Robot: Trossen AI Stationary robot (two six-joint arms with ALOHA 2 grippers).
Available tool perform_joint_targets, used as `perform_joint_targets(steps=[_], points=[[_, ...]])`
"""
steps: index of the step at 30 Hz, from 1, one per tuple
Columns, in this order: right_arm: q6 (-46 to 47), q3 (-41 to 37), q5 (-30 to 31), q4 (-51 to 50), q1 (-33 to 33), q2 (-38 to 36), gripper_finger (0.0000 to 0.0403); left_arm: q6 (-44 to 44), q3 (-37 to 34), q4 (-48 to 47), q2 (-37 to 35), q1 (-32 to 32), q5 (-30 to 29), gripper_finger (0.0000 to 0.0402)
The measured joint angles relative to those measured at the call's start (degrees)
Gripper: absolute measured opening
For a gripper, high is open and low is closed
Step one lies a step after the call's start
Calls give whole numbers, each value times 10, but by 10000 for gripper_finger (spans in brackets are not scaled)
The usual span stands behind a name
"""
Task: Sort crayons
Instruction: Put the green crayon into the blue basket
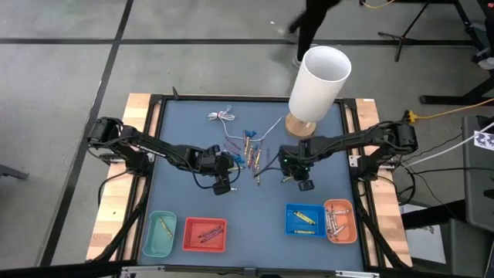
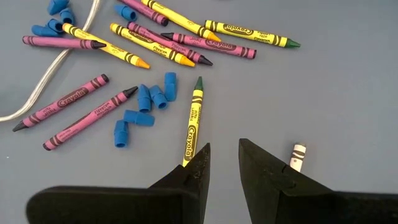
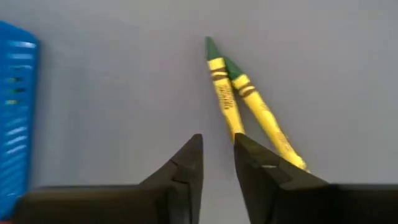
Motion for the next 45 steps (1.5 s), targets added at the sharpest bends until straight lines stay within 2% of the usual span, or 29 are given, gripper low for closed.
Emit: perform_joint_targets(steps=[6,22,35,39,45], points=[[0,0,57,4,11,0,119,0,0,0,0,0,0,69],[1,0,56,4,11,2,122,1,0,0,0,0,0,69],[1,2,60,5,11,49,122,1,0,0,0,0,0,69],[1,2,61,5,10,49,104,1,0,0,0,0,0,69],[1,2,62,6,10,50,48,1,0,0,0,0,0,69]])
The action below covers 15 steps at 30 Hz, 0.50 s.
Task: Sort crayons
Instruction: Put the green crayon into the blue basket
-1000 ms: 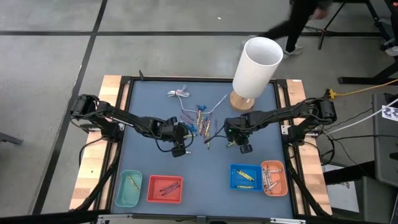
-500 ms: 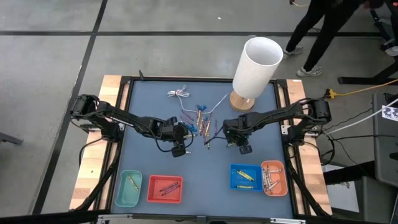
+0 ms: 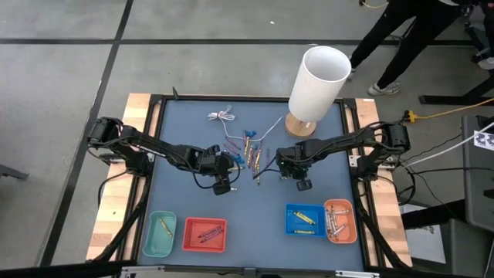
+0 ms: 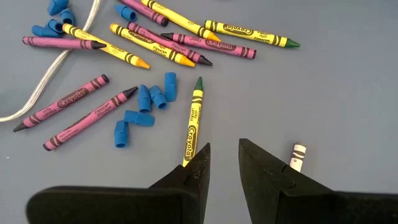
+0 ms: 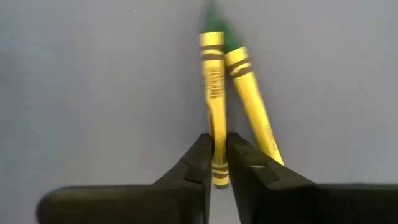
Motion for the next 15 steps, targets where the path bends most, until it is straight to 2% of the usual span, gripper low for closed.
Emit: perform_joint_targets(steps=[6,15], points=[[0,0,0,-1,0,0,9,0,0,0,0,0,0,69],[0,62,-18,-54,-1,4,16,0,0,0,0,0,-6,69]])
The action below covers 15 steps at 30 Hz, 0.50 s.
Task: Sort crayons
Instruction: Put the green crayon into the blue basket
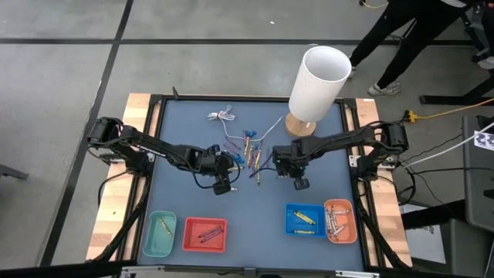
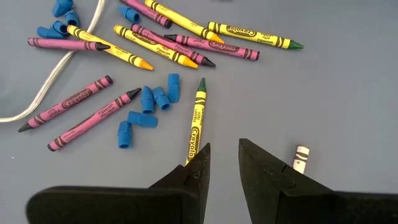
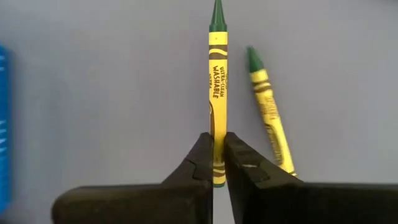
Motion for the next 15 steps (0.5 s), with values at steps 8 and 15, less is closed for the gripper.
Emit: perform_joint_targets(steps=[8,15], points=[[50,104,-80,-103,1,0,12,0,0,0,0,0,-1,69],[117,163,-148,-162,57,-2,15,0,0,0,0,0,-1,69]])
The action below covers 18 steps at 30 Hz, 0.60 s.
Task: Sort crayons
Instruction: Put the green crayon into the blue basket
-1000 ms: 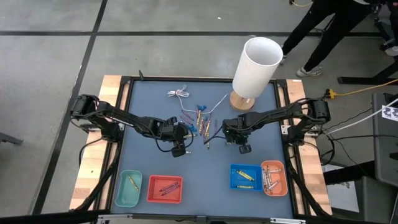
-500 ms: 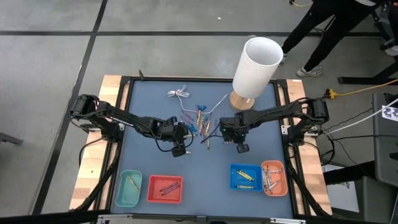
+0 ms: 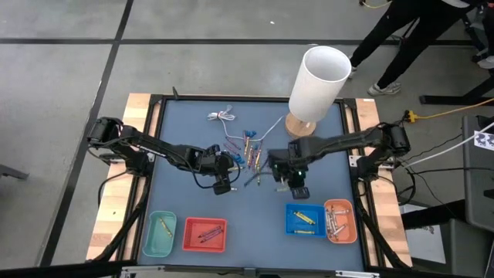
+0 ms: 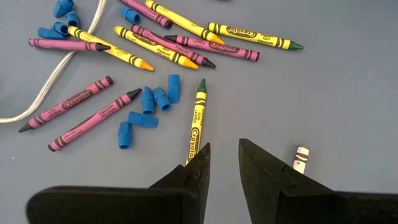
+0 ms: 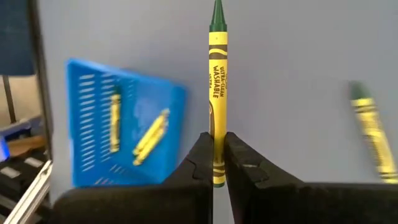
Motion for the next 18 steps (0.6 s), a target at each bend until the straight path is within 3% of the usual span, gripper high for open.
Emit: perform_joint_targets(steps=[6,18], points=[[58,0,4,-9,91,0,15,0,0,0,0,0,0,69],[202,0,124,-13,233,0,17,0,0,0,0,0,0,69]])
